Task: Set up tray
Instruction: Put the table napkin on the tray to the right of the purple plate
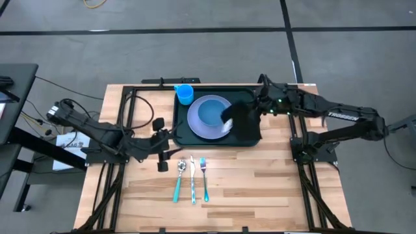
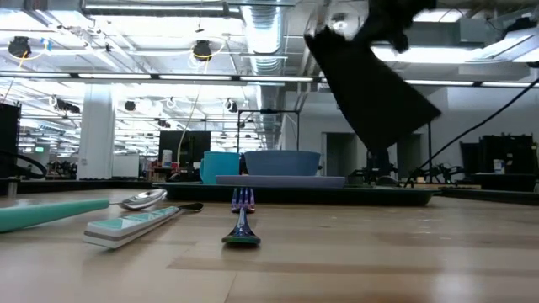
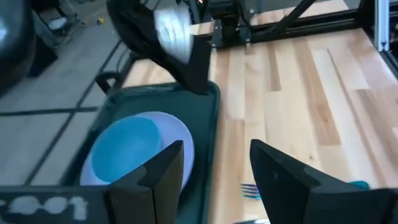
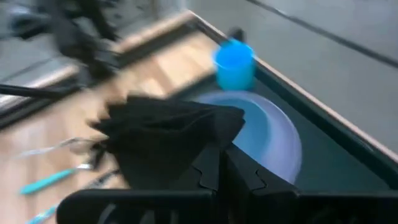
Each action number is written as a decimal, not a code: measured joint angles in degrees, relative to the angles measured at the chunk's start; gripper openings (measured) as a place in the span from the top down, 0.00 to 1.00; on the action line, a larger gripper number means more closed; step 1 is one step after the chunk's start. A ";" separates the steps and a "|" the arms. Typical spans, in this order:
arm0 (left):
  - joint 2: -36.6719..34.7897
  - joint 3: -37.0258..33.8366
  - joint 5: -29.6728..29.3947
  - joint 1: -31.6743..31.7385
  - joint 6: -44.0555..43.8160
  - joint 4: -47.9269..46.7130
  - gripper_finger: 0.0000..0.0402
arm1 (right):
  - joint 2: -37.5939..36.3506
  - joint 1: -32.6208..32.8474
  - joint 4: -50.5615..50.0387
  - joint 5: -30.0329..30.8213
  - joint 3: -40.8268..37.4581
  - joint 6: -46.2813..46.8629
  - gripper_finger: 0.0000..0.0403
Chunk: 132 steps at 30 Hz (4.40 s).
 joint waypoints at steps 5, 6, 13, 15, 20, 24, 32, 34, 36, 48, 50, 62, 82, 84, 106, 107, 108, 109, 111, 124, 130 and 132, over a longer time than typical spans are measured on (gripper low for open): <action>0.49 -2.65 0.23 -1.71 -2.53 1.38 0.56 | -0.58 -5.33 1.18 -0.65 -7.49 3.00 1.00; 0.48 -2.86 0.13 -2.04 -3.05 1.35 0.56 | -0.53 -6.53 1.51 -1.57 -9.32 3.52 1.00; 0.45 -3.23 1.10 -4.61 -3.58 2.85 0.56 | -0.47 -12.54 10.66 -10.26 -18.74 8.05 1.00; 0.45 -3.23 1.44 -5.42 -2.82 3.50 0.56 | -0.60 -11.80 12.00 -10.54 -18.70 8.12 1.00; 0.45 -3.23 1.39 -6.92 -1.15 4.61 0.56 | -1.85 -6.36 13.53 -10.45 -16.54 9.12 1.00; 0.45 -3.23 1.33 -7.38 -1.02 5.03 0.56 | -3.59 0.12 15.96 -9.20 -15.48 11.62 1.00; 0.45 -3.23 1.32 -7.38 -1.03 4.98 0.56 | -6.83 13.73 21.11 -0.50 -15.32 19.30 1.00; 0.45 -3.23 1.33 -7.38 -1.06 4.96 0.56 | -6.82 16.57 20.89 3.22 -15.59 21.00 1.00; 0.45 -3.23 1.40 -7.38 -1.07 4.94 0.56 | -6.69 19.28 19.51 6.35 -15.73 22.55 1.00; 0.45 -3.21 1.45 -7.40 -1.26 4.83 0.56 | 4.12 30.20 24.64 15.17 -15.78 28.04 1.00; 0.45 -3.21 1.47 -7.39 -1.26 4.86 0.56 | 5.19 30.29 24.17 15.94 -15.77 28.03 1.00; 0.45 -3.21 4.23 -7.51 -1.28 4.83 0.56 | 5.54 20.13 10.80 18.25 -15.76 28.40 1.00; 0.45 -3.19 4.34 -7.51 -1.00 4.83 0.56 | 6.39 23.70 41.99 -3.38 -15.76 20.86 1.00; 0.45 -3.17 4.34 -7.51 -0.97 4.85 0.56 | 6.37 25.67 39.89 -1.39 -15.67 19.84 1.00; 0.45 -3.17 4.07 -7.51 0.27 4.88 0.56 | -0.53 10.95 40.75 7.50 -39.54 18.06 1.00; 0.45 -3.17 4.06 -7.51 0.27 4.89 0.56 | -0.84 9.72 40.51 7.46 -39.87 17.92 1.00; 0.45 -3.17 4.05 -7.51 0.27 4.88 0.56 | -1.07 8.43 40.25 7.12 -40.18 17.70 1.00; 0.45 -3.17 4.05 -7.51 0.27 4.89 0.56 | -1.18 7.13 39.57 6.81 -40.31 17.46 1.00; 0.45 -3.17 4.03 -7.51 0.27 4.89 0.56 | -1.13 4.45 38.41 6.62 -40.32 16.87 1.00; 0.45 -3.17 3.78 -7.47 1.34 4.92 0.56 | -1.06 -12.08 37.73 3.18 -40.33 15.32 1.00; 0.45 -3.17 3.06 -7.47 1.93 5.40 0.56 | -0.59 -18.35 38.06 1.81 -40.34 15.46 1.00; 0.47 -3.17 2.42 -7.47 2.07 5.38 0.56 | 0.95 -20.21 38.61 0.76 -40.33 16.09 1.00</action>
